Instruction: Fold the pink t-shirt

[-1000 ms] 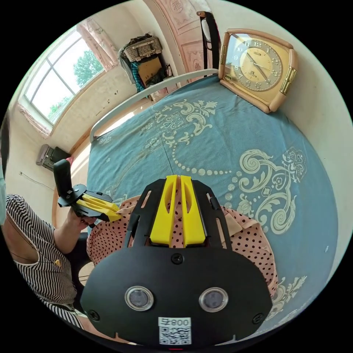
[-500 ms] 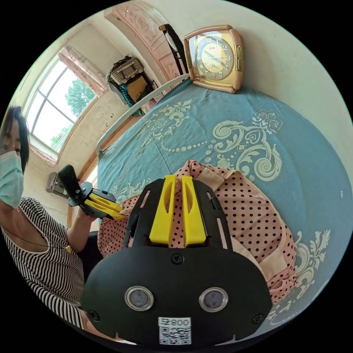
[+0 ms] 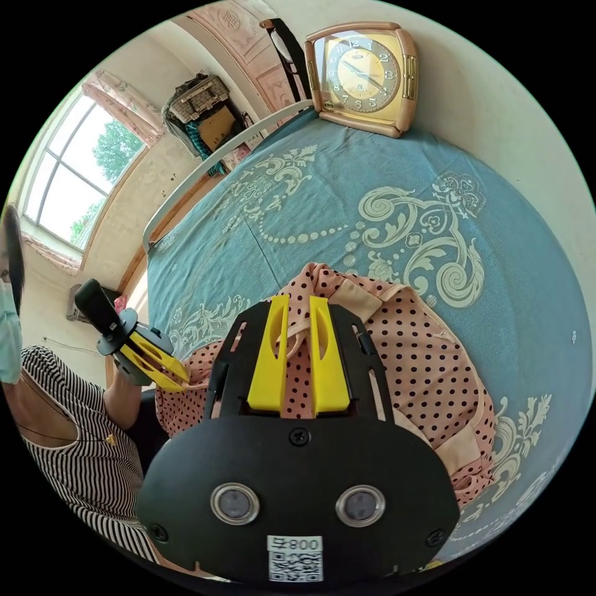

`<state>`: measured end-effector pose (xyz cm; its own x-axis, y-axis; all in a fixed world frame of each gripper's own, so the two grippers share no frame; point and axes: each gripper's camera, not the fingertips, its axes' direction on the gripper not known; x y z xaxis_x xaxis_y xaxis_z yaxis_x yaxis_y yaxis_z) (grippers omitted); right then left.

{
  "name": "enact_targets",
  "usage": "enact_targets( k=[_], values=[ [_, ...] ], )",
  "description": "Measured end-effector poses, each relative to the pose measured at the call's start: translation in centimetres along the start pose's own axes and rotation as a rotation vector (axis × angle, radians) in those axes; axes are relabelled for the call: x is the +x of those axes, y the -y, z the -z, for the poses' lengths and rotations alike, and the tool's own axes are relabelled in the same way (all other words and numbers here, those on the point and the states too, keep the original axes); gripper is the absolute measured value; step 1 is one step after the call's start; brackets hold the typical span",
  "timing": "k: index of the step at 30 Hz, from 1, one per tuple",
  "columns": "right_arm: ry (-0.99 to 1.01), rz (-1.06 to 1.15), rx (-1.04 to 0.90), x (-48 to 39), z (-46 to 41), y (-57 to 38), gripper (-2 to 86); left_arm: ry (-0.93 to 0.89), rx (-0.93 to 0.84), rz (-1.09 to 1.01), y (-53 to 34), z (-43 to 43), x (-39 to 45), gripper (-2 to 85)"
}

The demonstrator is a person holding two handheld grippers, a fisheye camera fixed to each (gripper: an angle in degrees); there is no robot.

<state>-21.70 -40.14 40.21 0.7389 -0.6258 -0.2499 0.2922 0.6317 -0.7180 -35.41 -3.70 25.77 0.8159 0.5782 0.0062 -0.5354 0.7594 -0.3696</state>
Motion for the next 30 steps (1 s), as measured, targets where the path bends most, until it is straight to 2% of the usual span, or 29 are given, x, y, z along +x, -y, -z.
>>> enact_targets(
  k=[4, 7, 15, 20, 25, 30],
  values=[
    [0.019, 0.008, -0.053, 0.1, -0.8, 1.0, 6.8, -0.035, 0.040, 0.011, 0.1, -0.2, -0.3, 4.8],
    [-0.002, 0.008, -0.085, 0.2, -1.5, 1.6, 6.8, 0.069, 0.043, 0.051, 0.2, -0.3, -0.5, 5.7],
    [0.011, 0.050, -0.113, -0.8, -3.0, 3.2, 1.8, 0.177, -0.283, 0.044, 1.7, -6.7, -0.3, 0.9],
    [0.047, 0.070, -0.101, -1.0, -3.9, 5.2, 0.6, 0.252, -0.282, 0.079, 2.1, -7.1, -0.7, 0.3],
    [0.049, 0.061, -0.116, -1.1, -5.2, 5.3, 0.4, 0.244, -0.279, 0.111, 2.2, -7.5, -1.4, 0.2],
    [-0.035, 0.048, 0.032, -2.6, -2.6, 3.3, 0.4, 0.235, -0.272, 0.118, 2.3, -7.6, -1.6, 0.1]
  ],
)
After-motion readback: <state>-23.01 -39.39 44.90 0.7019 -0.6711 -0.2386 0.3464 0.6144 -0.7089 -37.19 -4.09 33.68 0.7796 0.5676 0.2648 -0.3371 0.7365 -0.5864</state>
